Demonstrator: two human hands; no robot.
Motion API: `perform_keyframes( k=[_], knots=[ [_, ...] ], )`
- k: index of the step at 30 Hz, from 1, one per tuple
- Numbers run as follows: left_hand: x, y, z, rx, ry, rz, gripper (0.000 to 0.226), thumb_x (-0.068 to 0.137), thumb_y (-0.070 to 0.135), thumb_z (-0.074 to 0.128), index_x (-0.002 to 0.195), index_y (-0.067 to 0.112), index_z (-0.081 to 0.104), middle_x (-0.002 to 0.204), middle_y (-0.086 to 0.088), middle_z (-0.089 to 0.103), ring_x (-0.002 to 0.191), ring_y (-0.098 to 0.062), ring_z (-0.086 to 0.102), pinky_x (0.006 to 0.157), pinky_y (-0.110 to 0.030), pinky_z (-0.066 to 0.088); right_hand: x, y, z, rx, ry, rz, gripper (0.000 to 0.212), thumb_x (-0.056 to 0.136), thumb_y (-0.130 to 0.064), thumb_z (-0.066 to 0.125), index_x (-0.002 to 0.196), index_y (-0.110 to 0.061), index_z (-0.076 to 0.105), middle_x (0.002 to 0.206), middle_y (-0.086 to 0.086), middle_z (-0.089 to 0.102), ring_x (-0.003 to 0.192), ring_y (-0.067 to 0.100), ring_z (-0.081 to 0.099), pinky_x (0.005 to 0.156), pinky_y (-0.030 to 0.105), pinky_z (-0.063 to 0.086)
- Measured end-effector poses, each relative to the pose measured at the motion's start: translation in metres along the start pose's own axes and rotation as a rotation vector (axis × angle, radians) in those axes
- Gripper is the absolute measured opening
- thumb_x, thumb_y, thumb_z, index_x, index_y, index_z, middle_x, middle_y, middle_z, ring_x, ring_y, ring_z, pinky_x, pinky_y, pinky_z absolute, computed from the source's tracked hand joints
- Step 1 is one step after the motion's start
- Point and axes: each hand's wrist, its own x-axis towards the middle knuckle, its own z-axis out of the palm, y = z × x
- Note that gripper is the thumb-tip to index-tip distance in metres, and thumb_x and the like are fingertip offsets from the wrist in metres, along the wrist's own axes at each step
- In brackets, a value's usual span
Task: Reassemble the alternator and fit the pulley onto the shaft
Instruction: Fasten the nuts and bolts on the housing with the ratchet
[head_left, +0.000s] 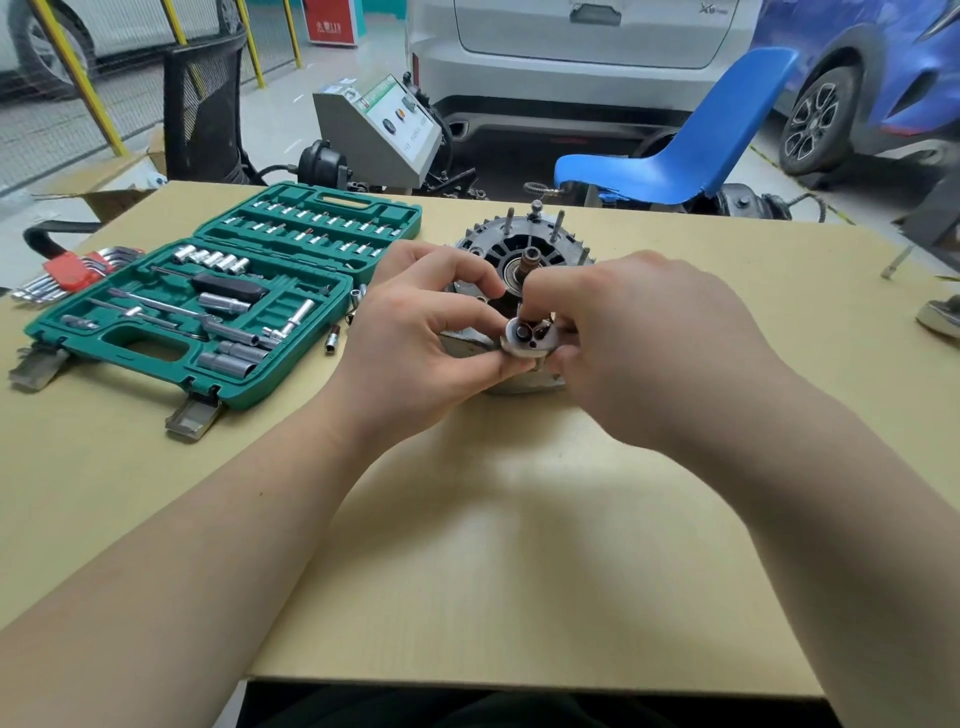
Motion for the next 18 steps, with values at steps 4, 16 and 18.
perform_keyframes(
  k=[4,16,18],
  knots=[
    [0.0,0.0,0.0,0.043,0.009,0.015,0.016,0.083,0.043,0.087,0.089,0.029,0.086,0.111,0.011,0.069,0.11,-0.012,0.044,0.1,-0.021,0.034,-0.002,-0.005,0.005,0.171,-0.027,0.014,0.017,0.089,-0.034,0.065,0.086,-0.028,0.05,0.078,-0.003,0.053,0.074,0.025,0.053,0.055,0.033,0.04],
    [0.0,0.0,0.0,0.037,-0.006,0.011,0.019,0.082,0.046,0.089,0.089,0.028,0.088,0.111,0.011,0.07,0.109,-0.016,0.044,0.096,-0.024,0.035,0.001,-0.007,-0.004,-0.034,-0.045,-0.011,0.024,0.089,-0.021,0.066,0.105,-0.034,0.054,0.087,-0.005,0.058,0.085,0.03,0.054,0.054,0.031,0.032],
    [0.0,0.001,0.001,0.039,0.005,0.018,0.017,0.083,0.045,0.088,0.089,0.029,0.087,0.111,0.011,0.07,0.109,-0.016,0.044,0.098,-0.024,0.035,0.001,-0.008,-0.006,0.016,-0.071,0.02,0.015,0.09,-0.028,0.067,0.096,-0.03,0.053,0.084,-0.003,0.054,0.082,0.029,0.052,0.052,0.03,0.029]
  ],
)
